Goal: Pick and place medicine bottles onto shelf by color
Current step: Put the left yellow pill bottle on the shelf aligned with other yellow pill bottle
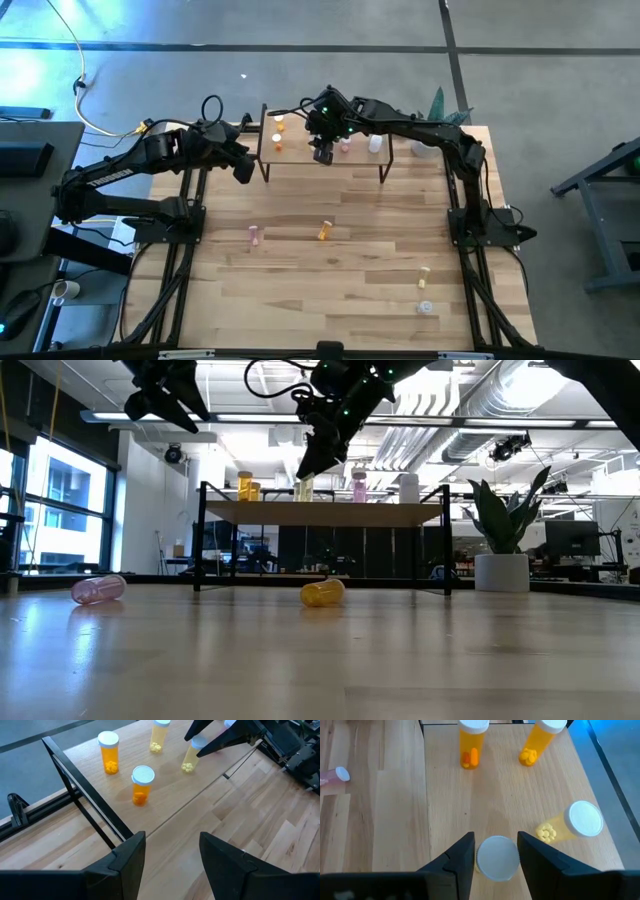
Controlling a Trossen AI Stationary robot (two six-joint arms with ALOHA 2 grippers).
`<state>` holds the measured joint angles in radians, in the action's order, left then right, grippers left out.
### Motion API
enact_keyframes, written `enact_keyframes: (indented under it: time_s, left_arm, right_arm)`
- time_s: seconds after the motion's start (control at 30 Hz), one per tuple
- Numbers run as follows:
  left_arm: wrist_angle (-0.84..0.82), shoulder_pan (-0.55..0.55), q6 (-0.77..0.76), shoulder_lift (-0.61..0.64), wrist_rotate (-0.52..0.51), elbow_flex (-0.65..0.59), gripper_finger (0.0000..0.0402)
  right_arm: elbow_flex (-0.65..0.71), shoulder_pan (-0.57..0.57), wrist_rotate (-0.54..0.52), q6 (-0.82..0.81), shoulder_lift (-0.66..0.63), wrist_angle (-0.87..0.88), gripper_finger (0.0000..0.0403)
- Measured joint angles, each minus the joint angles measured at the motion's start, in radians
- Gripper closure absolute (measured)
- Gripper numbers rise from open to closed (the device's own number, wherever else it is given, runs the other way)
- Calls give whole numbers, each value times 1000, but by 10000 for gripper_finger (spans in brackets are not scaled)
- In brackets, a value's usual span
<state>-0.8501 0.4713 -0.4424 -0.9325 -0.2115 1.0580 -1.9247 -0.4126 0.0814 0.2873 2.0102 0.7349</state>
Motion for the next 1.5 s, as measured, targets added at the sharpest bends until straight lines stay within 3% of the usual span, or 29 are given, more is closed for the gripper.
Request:
enact_keyframes:
  time_s: [0.63, 0.83, 1.2, 1.5]
  left_arm:
    - [0, 0, 1, 0, 0, 0, 225]
    - [0, 0, 46, 0, 0, 0, 225]
    - [5, 1, 165, 0, -22, 0, 225]
    - [68, 7, 269, 0, -96, 0, 225]
  right_arm:
    - [0, 1, -32, -3, -11, -11, 263]
    - [0, 3, -41, -71, -20, -47, 263]
    - [0, 3, -185, -252, -80, -44, 263]
    - [0, 3, -227, -344, -95, 84, 263]
